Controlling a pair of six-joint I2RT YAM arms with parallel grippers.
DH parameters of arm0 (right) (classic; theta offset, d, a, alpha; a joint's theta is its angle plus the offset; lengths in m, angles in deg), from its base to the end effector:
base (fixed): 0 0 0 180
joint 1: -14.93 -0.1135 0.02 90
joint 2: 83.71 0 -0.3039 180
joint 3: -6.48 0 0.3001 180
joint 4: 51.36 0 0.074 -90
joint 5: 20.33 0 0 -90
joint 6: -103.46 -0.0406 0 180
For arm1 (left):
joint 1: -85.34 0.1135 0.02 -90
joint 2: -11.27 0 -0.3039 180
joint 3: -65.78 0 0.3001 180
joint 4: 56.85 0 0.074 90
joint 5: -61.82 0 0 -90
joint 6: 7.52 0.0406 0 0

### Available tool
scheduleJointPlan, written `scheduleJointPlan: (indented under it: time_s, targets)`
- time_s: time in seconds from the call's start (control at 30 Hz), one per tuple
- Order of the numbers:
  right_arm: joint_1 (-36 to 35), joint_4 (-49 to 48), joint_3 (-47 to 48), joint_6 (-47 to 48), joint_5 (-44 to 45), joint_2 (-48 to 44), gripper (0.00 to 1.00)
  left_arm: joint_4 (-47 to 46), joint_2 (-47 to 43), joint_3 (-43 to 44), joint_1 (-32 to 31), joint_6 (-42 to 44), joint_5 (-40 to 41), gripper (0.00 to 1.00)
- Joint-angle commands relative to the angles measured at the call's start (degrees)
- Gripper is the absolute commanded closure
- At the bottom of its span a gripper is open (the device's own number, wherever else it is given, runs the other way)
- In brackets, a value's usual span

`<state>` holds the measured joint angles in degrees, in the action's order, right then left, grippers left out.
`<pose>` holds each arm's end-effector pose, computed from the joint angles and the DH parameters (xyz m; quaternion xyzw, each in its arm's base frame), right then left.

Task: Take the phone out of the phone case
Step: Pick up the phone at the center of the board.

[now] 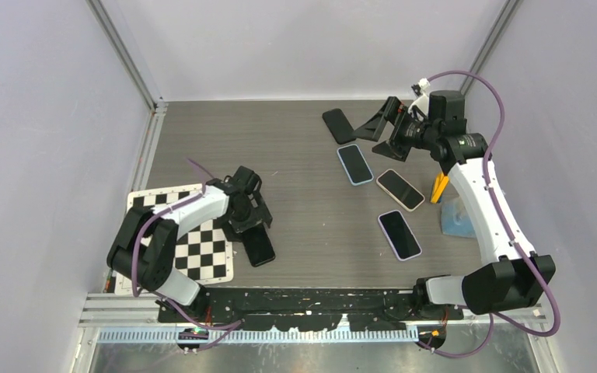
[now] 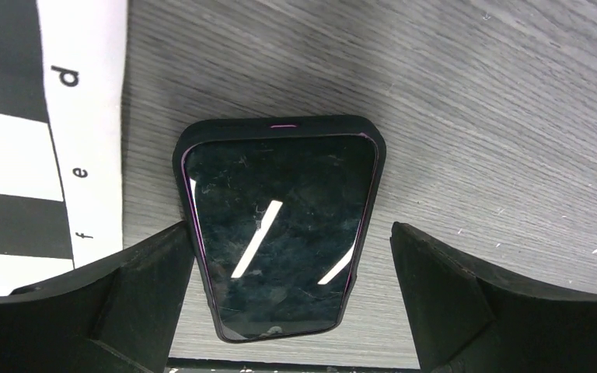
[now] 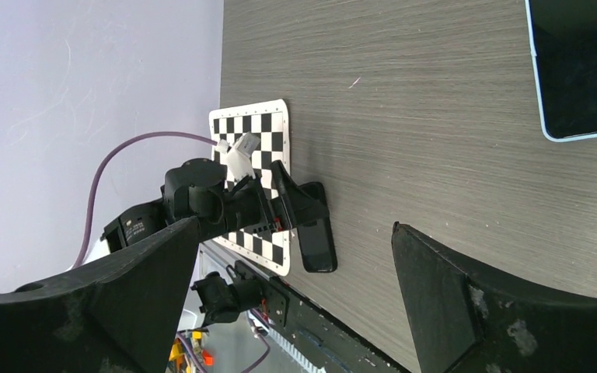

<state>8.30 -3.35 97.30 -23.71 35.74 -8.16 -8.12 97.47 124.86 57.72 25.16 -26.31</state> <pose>0.3195 0.0599 0.4286 0.0862 0.8467 0.4086 0.3297 0.2620 -0.1356 0.1688 -0.2562 0.9586 -0.0712 0.1018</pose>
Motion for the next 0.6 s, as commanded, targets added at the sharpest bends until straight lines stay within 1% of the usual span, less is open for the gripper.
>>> scheduleJointPlan:
  time_s: [0.0, 0.07, 0.17, 0.23, 0.27, 0.37, 0.4, 0.5, 0.57]
  targets:
    - [0.0, -2.8, -1.4, 0.0, -0.7, -2.3, 0.00, -1.4, 4.9, 2.6, -1.1, 1.6, 3.5, 0.02]
    - [0.0, -3.7, -2.6, -0.7, 0.1, -2.8, 0.00, 2.0, 6.7, 4.3, -1.9, 1.5, 6.2, 0.02]
    - [-0.1, -5.5, -5.0, -1.7, -0.4, -3.3, 0.00, 3.2, 8.4, 5.7, -3.5, 3.1, 8.7, 0.01]
    - [-0.4, -4.8, -5.3, -1.4, -0.4, -3.0, 0.00, 5.2, 9.6, 6.8, -4.9, 3.3, 10.9, 0.00]
    - [-0.9, -4.5, -5.5, -0.8, 0.2, -3.1, 0.00, 6.1, 10.2, 7.3, -5.5, 3.3, 11.8, 0.02]
    - [-1.6, -4.4, -6.8, 0.3, 3.4, -3.5, 0.00, 7.1, 11.4, 7.6, -6.6, 3.4, 13.4, 0.10]
    - [-2.0, -4.6, -7.1, 0.6, 3.8, -3.9, 0.00, 6.9, 11.3, 7.4, -6.8, 3.3, 13.6, 0.14]
    - [-3.0, -5.6, -7.5, 1.3, 4.6, -3.7, 0.00, 5.6, 10.4, 6.2, -6.9, 3.2, 13.3, 0.32]
    - [-3.6, -5.6, -7.1, 0.8, 4.6, -2.8, 0.05, 4.3, 9.5, 6.2, -6.9, 3.6, 12.6, 0.42]
